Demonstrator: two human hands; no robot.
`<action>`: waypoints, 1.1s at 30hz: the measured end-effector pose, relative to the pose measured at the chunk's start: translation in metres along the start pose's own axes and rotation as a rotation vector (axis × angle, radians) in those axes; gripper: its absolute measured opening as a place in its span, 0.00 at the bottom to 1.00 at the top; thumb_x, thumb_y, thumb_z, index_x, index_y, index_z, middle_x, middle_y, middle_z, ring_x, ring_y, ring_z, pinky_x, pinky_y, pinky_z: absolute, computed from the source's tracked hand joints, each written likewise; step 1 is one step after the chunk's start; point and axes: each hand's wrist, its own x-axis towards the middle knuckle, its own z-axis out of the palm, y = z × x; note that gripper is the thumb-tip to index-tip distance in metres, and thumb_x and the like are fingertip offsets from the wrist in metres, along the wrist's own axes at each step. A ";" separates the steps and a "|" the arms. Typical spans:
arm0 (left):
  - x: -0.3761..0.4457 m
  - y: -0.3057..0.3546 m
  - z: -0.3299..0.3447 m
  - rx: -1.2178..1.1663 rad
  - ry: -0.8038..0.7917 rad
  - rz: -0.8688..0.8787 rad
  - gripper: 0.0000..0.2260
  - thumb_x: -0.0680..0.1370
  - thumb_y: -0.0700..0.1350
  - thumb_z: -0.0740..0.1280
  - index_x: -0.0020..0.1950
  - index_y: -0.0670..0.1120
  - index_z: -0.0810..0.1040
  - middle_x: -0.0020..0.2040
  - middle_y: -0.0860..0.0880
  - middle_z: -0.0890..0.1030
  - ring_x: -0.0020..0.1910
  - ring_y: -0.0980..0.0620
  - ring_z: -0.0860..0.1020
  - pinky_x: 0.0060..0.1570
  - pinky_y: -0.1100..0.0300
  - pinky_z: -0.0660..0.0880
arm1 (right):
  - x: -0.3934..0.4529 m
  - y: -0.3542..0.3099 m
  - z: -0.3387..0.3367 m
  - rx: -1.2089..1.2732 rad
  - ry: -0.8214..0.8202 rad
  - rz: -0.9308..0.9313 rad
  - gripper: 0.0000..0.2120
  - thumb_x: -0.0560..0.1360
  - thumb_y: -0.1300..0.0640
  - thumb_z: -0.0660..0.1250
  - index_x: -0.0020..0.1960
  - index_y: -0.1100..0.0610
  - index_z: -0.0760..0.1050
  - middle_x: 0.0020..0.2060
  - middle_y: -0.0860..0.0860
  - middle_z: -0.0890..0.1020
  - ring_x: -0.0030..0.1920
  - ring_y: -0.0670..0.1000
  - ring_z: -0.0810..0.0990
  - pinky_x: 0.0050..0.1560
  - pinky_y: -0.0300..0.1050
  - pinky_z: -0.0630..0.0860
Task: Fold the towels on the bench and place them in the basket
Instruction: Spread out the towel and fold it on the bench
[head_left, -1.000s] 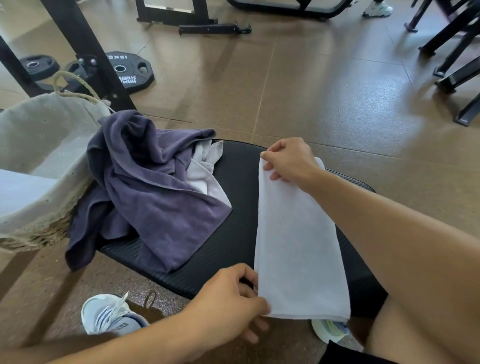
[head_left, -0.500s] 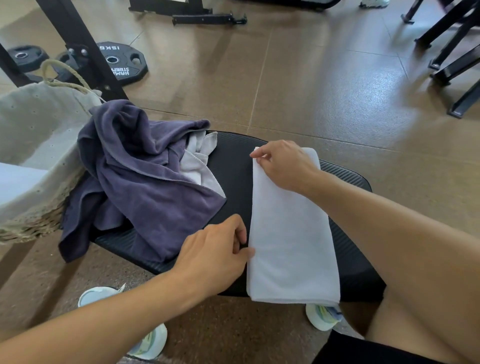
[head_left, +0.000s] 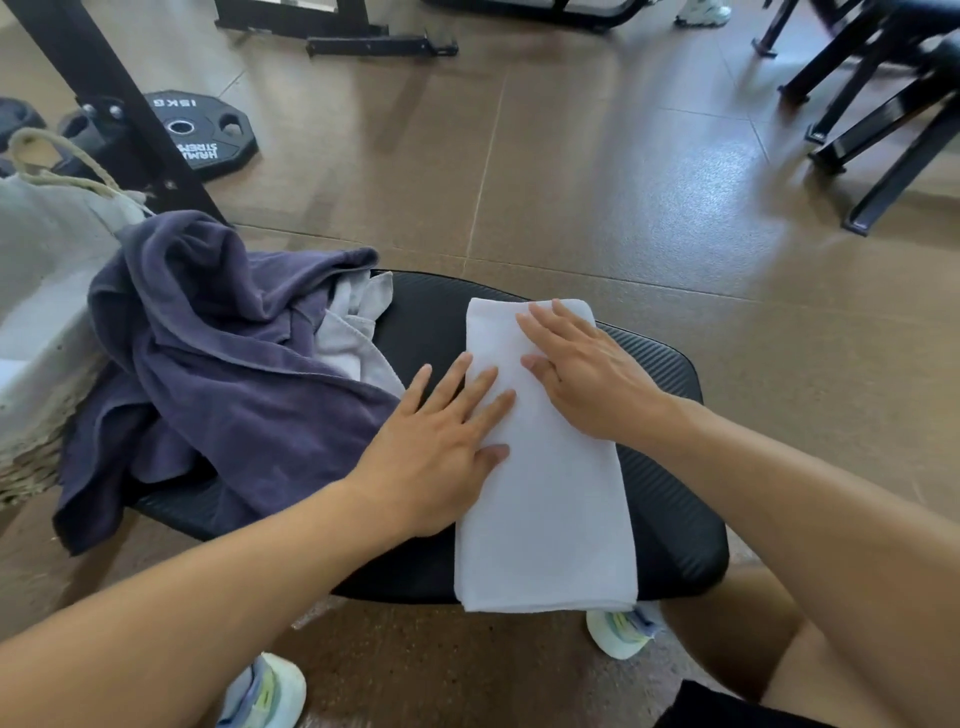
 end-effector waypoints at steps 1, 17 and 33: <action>0.004 -0.002 0.000 0.026 -0.019 -0.019 0.34 0.76 0.61 0.31 0.83 0.57 0.44 0.83 0.54 0.42 0.81 0.50 0.35 0.79 0.47 0.36 | -0.002 0.003 0.000 -0.010 -0.007 0.020 0.28 0.86 0.44 0.50 0.83 0.52 0.51 0.83 0.50 0.52 0.82 0.50 0.45 0.81 0.48 0.46; 0.062 -0.016 -0.010 -0.084 0.054 -0.095 0.25 0.86 0.50 0.49 0.83 0.50 0.50 0.84 0.53 0.47 0.82 0.52 0.40 0.79 0.50 0.38 | 0.001 0.028 0.005 -0.016 -0.077 0.058 0.46 0.76 0.26 0.46 0.83 0.53 0.40 0.83 0.49 0.42 0.81 0.47 0.37 0.81 0.48 0.39; 0.096 -0.036 -0.005 -0.057 0.034 -0.113 0.27 0.85 0.57 0.44 0.83 0.52 0.44 0.83 0.53 0.41 0.81 0.52 0.36 0.79 0.45 0.36 | 0.007 0.036 0.015 -0.052 -0.088 0.041 0.47 0.74 0.24 0.39 0.83 0.52 0.36 0.82 0.47 0.39 0.81 0.47 0.34 0.81 0.50 0.37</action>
